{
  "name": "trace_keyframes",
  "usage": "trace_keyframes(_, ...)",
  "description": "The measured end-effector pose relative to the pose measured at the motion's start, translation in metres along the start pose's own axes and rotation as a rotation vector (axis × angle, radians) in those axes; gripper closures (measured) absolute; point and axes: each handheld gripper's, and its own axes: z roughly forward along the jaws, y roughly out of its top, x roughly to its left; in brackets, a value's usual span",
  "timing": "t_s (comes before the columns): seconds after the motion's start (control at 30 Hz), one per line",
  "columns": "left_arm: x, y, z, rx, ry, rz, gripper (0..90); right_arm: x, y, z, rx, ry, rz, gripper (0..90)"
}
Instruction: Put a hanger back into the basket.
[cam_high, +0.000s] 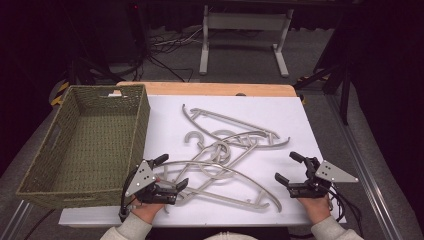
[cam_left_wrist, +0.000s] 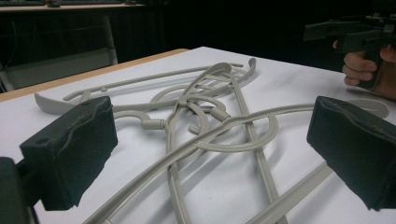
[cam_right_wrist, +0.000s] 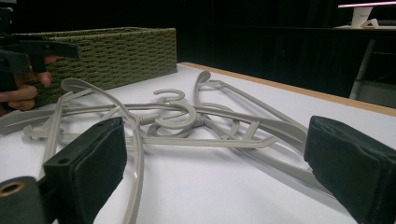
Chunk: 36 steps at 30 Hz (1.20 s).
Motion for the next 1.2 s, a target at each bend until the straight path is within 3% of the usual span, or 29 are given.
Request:
trace_keyframes(0.47,0.0,0.003,0.0,0.009,0.003,-0.02,2.4,0.001,0.006,0.001,0.003,0.011,0.016,11.9)
trace_keyframes(0.53,0.0,0.003,-0.001,0.018,0.006,-0.022,2.5,0.002,0.01,0.003,-0.007,0.039,0.028,12.6)
trace_keyframes(0.7,0.0,0.003,0.0,0.042,-0.003,-0.033,3.0,0.002,0.016,0.004,0.012,0.037,0.028,10.6)
trace_keyframes(0.8,0.0,0.003,0.001,0.036,-0.002,-0.04,3.1,0.003,0.02,0.008,0.05,0.007,0.033,6.8)
trace_keyframes(1.2,-0.001,0.003,0.001,0.046,-0.009,-0.037,3.1,0.011,0.034,0.017,0.063,0.045,0.006,10.2)
